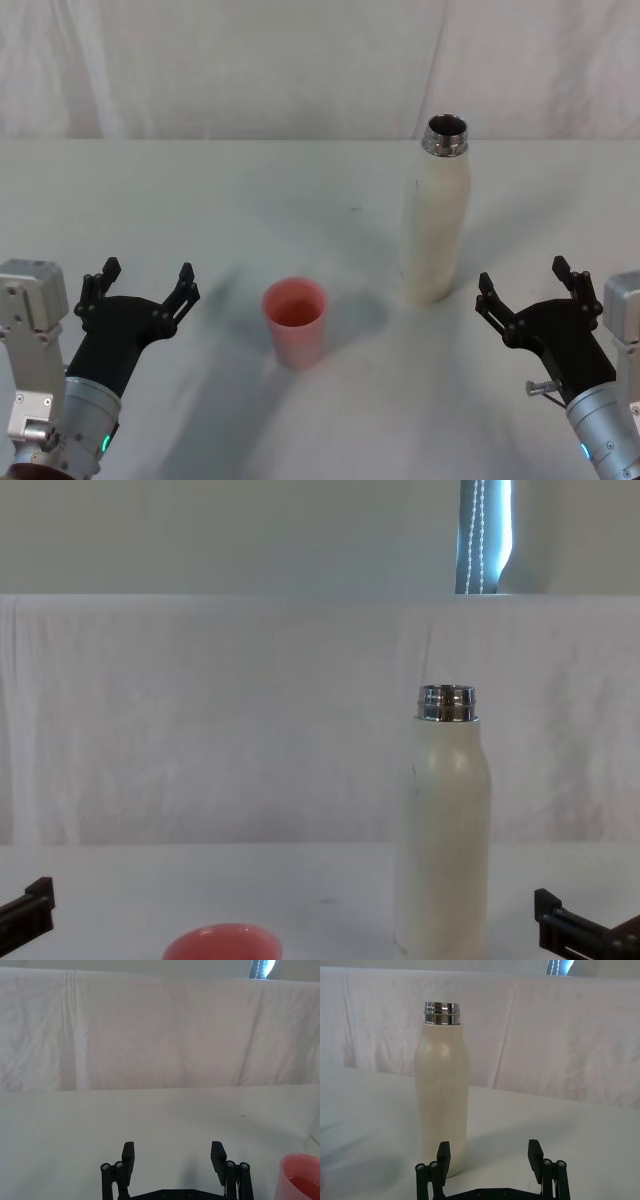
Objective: Grasp the thermos with one hand and pour water into the cup lid.
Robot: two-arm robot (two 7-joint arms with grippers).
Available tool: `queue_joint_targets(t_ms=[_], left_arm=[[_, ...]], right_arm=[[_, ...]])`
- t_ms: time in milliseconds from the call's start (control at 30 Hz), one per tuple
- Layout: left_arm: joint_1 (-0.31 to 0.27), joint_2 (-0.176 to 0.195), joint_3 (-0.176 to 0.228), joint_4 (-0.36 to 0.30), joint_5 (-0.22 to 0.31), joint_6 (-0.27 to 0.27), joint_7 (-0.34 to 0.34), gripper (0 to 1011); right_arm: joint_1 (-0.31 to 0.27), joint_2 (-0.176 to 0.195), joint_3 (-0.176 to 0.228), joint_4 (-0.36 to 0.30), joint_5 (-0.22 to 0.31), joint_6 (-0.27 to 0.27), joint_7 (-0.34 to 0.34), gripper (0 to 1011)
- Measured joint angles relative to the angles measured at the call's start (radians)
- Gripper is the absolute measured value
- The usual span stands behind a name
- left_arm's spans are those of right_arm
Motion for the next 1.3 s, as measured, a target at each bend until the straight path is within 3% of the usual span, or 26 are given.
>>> queue_joint_targets(t_ms=[667, 1300], left_arm=[[0.0, 0.0, 0.0, 0.0, 0.0, 0.0, 0.0, 1001], [0.0, 0.0, 0.0, 0.0, 0.0, 0.0, 0.0, 1001]], right_arm=[[0.0, 0.0, 0.0, 0.0, 0.0, 0.0, 0.0, 1001], [0.08, -0.053, 0.005, 0.062, -0.038, 0.022, 0.081, 1001]])
